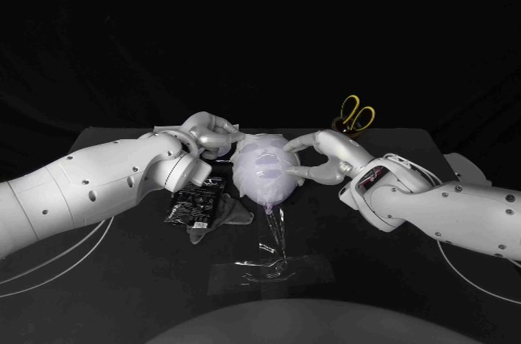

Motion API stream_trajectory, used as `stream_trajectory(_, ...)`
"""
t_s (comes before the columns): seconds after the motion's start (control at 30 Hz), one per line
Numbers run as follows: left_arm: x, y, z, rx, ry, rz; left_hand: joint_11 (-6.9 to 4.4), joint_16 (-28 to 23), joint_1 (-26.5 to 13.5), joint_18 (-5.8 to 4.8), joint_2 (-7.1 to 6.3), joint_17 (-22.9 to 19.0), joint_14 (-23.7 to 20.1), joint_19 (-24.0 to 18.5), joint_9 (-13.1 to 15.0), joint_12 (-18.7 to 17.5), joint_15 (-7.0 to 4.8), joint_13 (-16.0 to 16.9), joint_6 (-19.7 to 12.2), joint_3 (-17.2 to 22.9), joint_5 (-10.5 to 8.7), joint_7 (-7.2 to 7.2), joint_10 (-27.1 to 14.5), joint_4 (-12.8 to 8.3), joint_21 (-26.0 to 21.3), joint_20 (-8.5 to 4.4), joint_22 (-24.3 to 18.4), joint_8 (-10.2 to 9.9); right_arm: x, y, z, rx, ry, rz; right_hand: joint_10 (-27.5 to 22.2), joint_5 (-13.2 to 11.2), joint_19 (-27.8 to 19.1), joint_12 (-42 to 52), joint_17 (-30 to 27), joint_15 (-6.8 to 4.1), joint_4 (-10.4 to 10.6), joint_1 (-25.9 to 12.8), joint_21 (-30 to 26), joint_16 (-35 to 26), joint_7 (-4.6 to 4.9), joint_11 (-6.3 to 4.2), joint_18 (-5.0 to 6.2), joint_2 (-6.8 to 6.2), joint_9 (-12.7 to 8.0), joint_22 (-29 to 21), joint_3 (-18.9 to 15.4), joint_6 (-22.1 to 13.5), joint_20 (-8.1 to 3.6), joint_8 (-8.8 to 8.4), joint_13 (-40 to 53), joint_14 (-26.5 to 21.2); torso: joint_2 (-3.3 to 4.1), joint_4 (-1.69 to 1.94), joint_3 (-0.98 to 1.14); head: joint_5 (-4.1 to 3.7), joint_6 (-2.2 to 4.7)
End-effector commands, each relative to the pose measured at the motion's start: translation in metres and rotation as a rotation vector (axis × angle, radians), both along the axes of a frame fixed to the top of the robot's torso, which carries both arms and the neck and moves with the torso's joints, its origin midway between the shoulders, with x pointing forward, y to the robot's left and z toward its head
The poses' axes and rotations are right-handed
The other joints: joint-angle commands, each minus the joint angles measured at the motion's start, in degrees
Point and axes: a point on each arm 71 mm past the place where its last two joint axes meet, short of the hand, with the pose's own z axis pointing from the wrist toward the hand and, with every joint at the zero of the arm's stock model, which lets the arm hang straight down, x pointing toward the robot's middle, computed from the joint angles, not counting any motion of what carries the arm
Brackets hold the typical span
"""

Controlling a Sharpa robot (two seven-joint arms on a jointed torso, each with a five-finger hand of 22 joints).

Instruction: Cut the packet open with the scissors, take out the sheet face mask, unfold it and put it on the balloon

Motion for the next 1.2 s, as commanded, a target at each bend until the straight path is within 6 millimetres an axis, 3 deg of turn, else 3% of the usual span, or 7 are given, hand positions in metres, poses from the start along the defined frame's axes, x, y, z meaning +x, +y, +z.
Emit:
stream_trajectory(0.03, 0.0026, -0.0003, 0.0015, 0.045, -0.029, -0.016, -1.08, 0.4, -0.2, -0.49, -0.36, 15.1, 6.1, 0.6, 6.0, 0.3, -0.51, 0.1, 0.4, -0.4, 0.10, -0.18, 1.3, -0.1, 0.2, -0.04, 1.0, 0.2, -0.0007, 0.0012, -0.0018, -0.015, 0.010, 0.010, 0.1, 0.0, 0.0, -0.2, 0.0, 0.03, 0.0, 0.4, -0.1, -0.3, 3.14, 0.17, 0.77, -0.05, -0.1, 0.0, -0.2, 0.2, 0.00, 0.27, 0.0, -0.5, 0.01, -0.03, 0.01, 0.00, -0.01)
stream_trajectory(0.33, 0.0083, -0.0003, -0.0018, 0.089, -0.028, -0.021, -1.12, 0.4, 0.1, -0.50, -1.19, 15.1, 6.1, 0.6, 5.9, 0.5, -0.63, 0.5, 1.3, -1.1, 0.10, -0.15, 1.1, -1.0, 0.2, -0.25, 1.0, -0.4, -0.0010, 0.0016, -0.0019, -0.017, 0.011, 0.010, 0.1, 0.0, 0.0, -0.2, -0.1, 0.06, 0.0, 0.5, -0.1, -0.3, 3.16, 0.19, 0.75, -0.01, -0.1, -0.1, -0.3, 0.2, 0.00, 0.25, 0.0, -0.7, 0.05, -0.05, -0.01, -0.05, -0.05)
stream_trajectory(0.47, 0.0092, -0.0003, -0.0024, 0.095, -0.027, -0.024, -0.99, 0.4, -0.1, -0.43, -1.61, 15.1, 6.1, 0.4, 5.7, -0.4, -0.56, -1.6, 1.3, -1.5, 0.10, -0.01, -0.5, -1.1, 0.1, -0.26, 0.7, -0.9, -0.0010, 0.0016, -0.0019, -0.018, 0.012, 0.010, 0.1, 0.0, 0.0, -0.2, -0.1, 0.06, 0.0, 0.5, -0.1, -0.3, 3.16, 0.19, 0.75, -0.01, -0.1, -0.1, -0.3, 0.2, 0.00, 0.25, 0.0, -0.7, 0.01, -0.01, -0.01, -0.04, -0.11)
stream_trajectory(0.57, 0.0096, -0.0005, -0.0027, 0.097, -0.027, -0.024, -0.27, 0.3, -0.6, -0.34, -1.93, 14.9, 6.0, 0.0, 5.0, -2.0, -0.07, -4.7, -0.9, -2.3, 0.08, 0.94, -3.1, -0.9, -0.2, -0.09, 0.2, -2.7, -0.0010, 0.0017, -0.0020, -0.019, 0.013, 0.010, 0.1, 0.0, 0.0, -0.2, -0.1, 0.06, 0.0, 0.5, -0.1, -0.3, 3.16, 0.19, 0.75, -0.01, -0.1, -0.1, -0.3, 0.2, 0.00, 0.25, 0.0, -0.7, 0.00, 0.00, -0.02, -0.03, -0.08)
stream_trajectory(0.73, 0.0101, -0.0007, -0.0031, 0.098, -0.024, -0.025, 2.23, 0.1, -0.8, -0.11, -1.71, 13.1, 5.1, -1.1, 3.1, -6.8, 2.13, -13.6, -5.4, -3.9, 0.09, 3.83, -10.0, -0.9, -0.9, 1.63, -1.0, -7.0, -0.0010, 0.0021, -0.0021, -0.019, 0.013, 0.010, 0.0, 0.0, 0.1, -0.2, -0.2, 0.07, 0.0, 0.6, -0.1, -0.3, 3.17, 0.20, 0.74, 0.01, -0.2, -0.1, -0.3, 0.2, 0.00, 0.24, 0.0, -0.8, 0.01, -0.03, -0.02, 0.02, -0.08)
stream_trajectory(1.0, 0.0105, 0.0022, -0.0039, 0.103, -0.016, -0.020, 3.53, -0.1, 1.1, 0.27, -1.07, 12.2, 4.7, -2.3, 1.8, -9.2, 3.36, -17.6, -7.3, -3.5, 0.10, 5.30, -13.5, -2.1, -1.6, 2.98, -2.3, -9.5, -0.0010, 0.0023, -0.0021, -0.019, 0.013, 0.010, 0.0, 0.0, 0.1, -0.2, -0.2, 0.07, 0.0, 0.6, -0.1, -0.3, 3.17, 0.20, 0.74, 0.01, -0.2, -0.1, -0.3, 0.2, 0.00, 0.24, 0.0, -0.8, 0.04, -0.02, -0.01, -0.02, 0.06)
stream_trajectory(1.2, 0.0116, 0.0053, -0.0045, 0.110, -0.014, -0.011, 3.98, -0.2, 3.9, 0.50, -1.41, 11.3, 4.2, -3.0, 1.2, -10.6, 3.82, -19.6, -7.1, -1.0, 0.13, 5.75, -15.5, -4.9, -2.0, 3.55, -3.0, -10.3, -0.0010, 0.0018, -0.0018, -0.018, 0.010, 0.008, 0.0, 0.0, 0.1, -0.2, -0.2, 0.07, 0.0, 0.6, -0.1, -0.3, 3.17, 0.20, 0.74, 0.01, -0.2, -0.1, -0.3, 0.2, 0.00, 0.24, 0.0, -0.8, -0.02, -0.05, -0.04, -0.08, 0.28)
